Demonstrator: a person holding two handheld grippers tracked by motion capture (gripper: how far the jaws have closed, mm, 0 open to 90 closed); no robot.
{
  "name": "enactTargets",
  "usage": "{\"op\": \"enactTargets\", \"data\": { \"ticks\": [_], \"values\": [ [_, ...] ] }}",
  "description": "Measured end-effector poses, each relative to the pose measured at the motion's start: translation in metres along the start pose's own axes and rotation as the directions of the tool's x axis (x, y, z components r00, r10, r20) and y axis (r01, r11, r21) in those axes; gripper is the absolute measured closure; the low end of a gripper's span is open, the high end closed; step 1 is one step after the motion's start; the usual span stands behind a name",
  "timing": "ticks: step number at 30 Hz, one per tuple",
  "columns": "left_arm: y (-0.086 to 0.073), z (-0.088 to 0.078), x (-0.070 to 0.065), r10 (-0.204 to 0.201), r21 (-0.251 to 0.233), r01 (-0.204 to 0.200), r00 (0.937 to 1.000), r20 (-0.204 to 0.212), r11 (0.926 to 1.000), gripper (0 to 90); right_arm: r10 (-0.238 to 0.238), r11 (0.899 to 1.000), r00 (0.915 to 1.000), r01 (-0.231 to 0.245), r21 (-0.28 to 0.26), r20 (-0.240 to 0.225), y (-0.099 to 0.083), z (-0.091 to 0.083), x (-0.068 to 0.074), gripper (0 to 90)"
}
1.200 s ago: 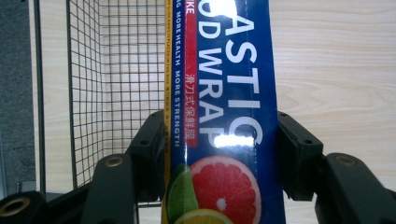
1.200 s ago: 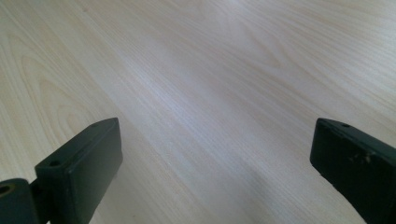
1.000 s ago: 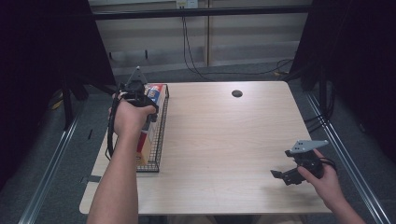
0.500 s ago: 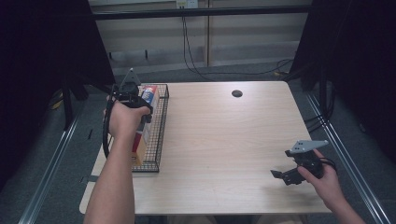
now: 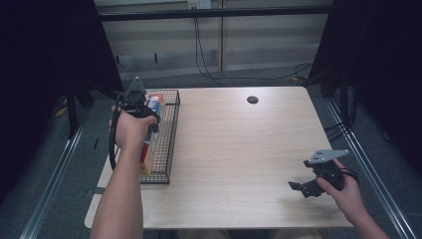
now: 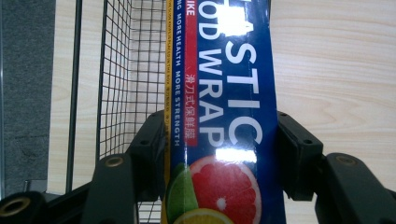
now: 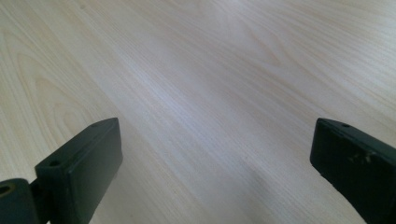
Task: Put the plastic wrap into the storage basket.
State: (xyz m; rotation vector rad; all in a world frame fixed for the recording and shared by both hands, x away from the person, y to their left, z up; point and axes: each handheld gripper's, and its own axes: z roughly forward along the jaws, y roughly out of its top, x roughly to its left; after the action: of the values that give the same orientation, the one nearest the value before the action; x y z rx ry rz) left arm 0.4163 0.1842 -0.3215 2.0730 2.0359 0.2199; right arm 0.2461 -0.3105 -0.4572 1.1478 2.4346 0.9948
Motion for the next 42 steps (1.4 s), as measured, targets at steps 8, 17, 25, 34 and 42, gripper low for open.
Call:
{"op": "enactTargets", "data": {
  "ticks": [8, 17, 25, 34, 42],
  "values": [
    [0.002, 0.005, 0.0, -0.006, 0.002, 0.006, 1.0, 0.005, 1.0, 44.1, 0.003, 1.0, 1.0, -0.004, 0.013, 0.007, 0.0, 0.001, 0.0, 2.6],
    [0.003, 0.008, 0.004, -0.002, 0.007, 0.002, 1.0, 0.004, 1.0, 44.1, -0.005, 1.0, 1.0, 0.005, 0.002, 0.004, 0.0, 0.002, -0.001, 2.6],
    [0.003, 0.013, 0.005, -0.004, 0.009, 0.004, 1.0, 0.0, 1.0, 44.1, -0.006, 1.0, 1.0, 0.006, 0.002, 0.004, 0.0, 0.002, -0.001, 2.6],
    [0.005, 0.016, 0.006, -0.004, 0.011, 0.004, 1.0, 0.002, 0.9999, 44.1, -0.008, 1.0, 1.0, 0.008, 0.007, 0.0, -0.001, 0.002, 0.0, 2.6],
    [0.006, 0.022, 0.006, -0.003, 0.014, 0.003, 1.0, 0.003, 0.9999, 44.1, -0.01, 1.0, 0.9999, 0.01, 0.003, 0.0, -0.001, 0.002, -0.001, 2.6]
  ]
}}
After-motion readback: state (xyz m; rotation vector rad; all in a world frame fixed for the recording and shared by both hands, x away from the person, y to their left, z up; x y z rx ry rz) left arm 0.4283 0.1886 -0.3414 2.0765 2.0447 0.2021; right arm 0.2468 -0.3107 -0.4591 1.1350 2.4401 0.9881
